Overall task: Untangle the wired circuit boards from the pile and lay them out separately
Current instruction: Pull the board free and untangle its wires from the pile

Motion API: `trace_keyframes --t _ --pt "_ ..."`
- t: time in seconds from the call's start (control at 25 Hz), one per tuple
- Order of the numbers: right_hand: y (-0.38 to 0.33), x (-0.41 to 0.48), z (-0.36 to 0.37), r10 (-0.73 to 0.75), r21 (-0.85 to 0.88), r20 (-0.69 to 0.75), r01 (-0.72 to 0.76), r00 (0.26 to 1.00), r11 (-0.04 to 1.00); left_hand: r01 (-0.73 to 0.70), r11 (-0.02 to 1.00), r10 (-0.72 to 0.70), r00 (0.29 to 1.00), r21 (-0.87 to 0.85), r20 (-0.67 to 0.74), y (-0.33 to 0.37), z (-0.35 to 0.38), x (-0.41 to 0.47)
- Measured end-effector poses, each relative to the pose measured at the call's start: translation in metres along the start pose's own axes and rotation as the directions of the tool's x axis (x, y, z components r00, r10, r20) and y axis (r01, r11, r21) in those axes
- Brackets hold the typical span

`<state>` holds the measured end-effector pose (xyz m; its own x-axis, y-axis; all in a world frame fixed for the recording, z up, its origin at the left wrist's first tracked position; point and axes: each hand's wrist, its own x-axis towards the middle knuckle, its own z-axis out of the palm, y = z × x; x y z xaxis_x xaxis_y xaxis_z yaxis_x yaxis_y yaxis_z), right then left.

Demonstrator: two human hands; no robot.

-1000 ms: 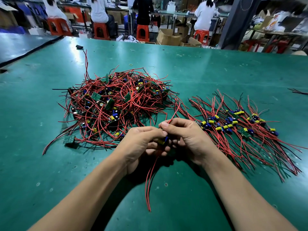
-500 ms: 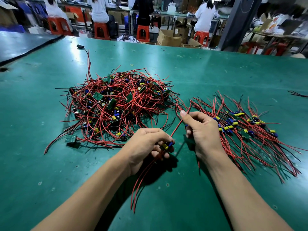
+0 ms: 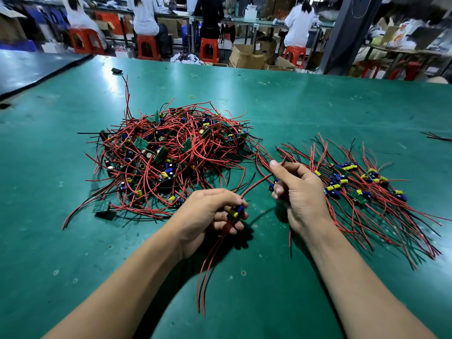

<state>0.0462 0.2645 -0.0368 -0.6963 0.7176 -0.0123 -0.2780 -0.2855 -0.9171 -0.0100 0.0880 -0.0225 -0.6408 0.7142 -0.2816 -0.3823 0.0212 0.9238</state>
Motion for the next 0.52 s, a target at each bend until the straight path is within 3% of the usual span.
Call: trace_keyframes --t 0.12,0.24,0.32,0.52 --pt "-0.005 -0.004 -0.003 0.178 -0.103 0.181 -0.161 0.967 0.982 -0.020 0.999 0.019 1.000 -0.028 -0.023 -0.003 0.001 0.003" --pt "-0.002 -0.017 0.003 0.461 -0.378 0.423 -0.311 0.780 0.872 -0.039 0.999 0.038 0.999 -0.026 -0.035 -0.004 0.000 0.004" --pt "0.001 -0.024 0.006 0.505 -0.436 0.490 -0.302 0.711 0.848 -0.052 0.999 0.052 0.998 0.000 -0.019 -0.004 0.000 0.004" --pt "0.001 -0.024 0.008 0.408 -0.296 0.470 -0.296 0.783 0.908 -0.055 0.998 0.055 0.998 0.008 -0.034 -0.004 0.001 0.003"
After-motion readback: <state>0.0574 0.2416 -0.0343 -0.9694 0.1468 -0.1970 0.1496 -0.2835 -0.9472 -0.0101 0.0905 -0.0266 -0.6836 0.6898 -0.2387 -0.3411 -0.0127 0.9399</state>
